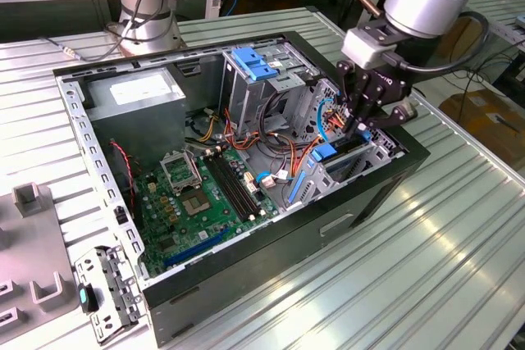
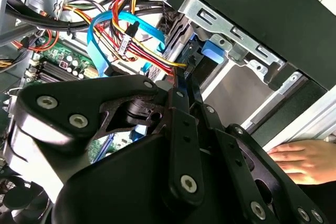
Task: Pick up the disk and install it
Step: 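Insert the first disk wire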
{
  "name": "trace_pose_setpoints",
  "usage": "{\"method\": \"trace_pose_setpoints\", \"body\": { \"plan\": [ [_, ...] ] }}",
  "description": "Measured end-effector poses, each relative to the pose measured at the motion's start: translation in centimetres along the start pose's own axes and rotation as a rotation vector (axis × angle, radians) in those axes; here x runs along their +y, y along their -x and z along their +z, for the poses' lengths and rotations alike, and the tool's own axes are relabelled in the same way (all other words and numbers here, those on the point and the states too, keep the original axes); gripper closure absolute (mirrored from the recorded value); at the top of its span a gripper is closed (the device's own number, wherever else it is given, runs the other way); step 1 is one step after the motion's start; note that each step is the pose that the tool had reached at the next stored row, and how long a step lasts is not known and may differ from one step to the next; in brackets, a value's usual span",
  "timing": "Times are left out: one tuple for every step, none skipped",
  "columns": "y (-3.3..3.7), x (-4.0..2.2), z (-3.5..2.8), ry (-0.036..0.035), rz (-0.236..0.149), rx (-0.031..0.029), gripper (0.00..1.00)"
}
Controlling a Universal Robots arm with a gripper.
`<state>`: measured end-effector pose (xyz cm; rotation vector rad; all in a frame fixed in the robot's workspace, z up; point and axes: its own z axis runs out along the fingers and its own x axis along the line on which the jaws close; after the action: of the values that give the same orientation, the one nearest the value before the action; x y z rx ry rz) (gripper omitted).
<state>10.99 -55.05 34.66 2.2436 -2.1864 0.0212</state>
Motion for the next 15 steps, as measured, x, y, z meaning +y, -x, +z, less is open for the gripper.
{"method": "trace_pose_setpoints", "body": {
  "plan": [
    [0.0, 0.0, 0.0, 0.0001, 0.003, 0.0002, 0.84],
    [0.0, 0.0, 0.01, 0.0002, 0.006, 0.0004, 0.84],
    [0.0, 0.0, 0.01, 0.0002, 0.01, 0.0003, 0.84],
    [0.0, 0.0, 0.02, 0.0002, 0.012, 0.0002, 0.84],
    [0.0, 0.0, 0.01, 0.0002, 0.014, 0.0001, 0.84],
    [0.0, 0.0, -0.03, 0.0003, 0.017, -0.0003, 0.84],
    [0.0, 0.0, -0.05, 0.0003, 0.02, -0.0003, 0.84],
    [0.0, 0.0, -0.06, 0.0004, 0.021, -0.0003, 0.84],
    [0.0, 0.0, -0.08, 0.0004, 0.021, 0.0001, 0.84],
    [-0.01, 0.0, -0.09, 0.0004, 0.021, 0.0003, 0.84],
    [-0.04, 0.0, -0.1, 0.0004, 0.021, 0.0004, 0.84],
    [-0.07, 0.0, -0.09, 0.0004, 0.021, 0.0003, 0.84],
    [-0.08, 0.0, -0.09, 0.0004, 0.021, 0.0003, 0.84],
    [-0.1, 0.0, -0.07, 0.0004, 0.021, 0.0001, 0.84],
    [-0.1, 0.0, -0.06, 0.0004, 0.021, 0.0002, 0.84]
  ]
}}
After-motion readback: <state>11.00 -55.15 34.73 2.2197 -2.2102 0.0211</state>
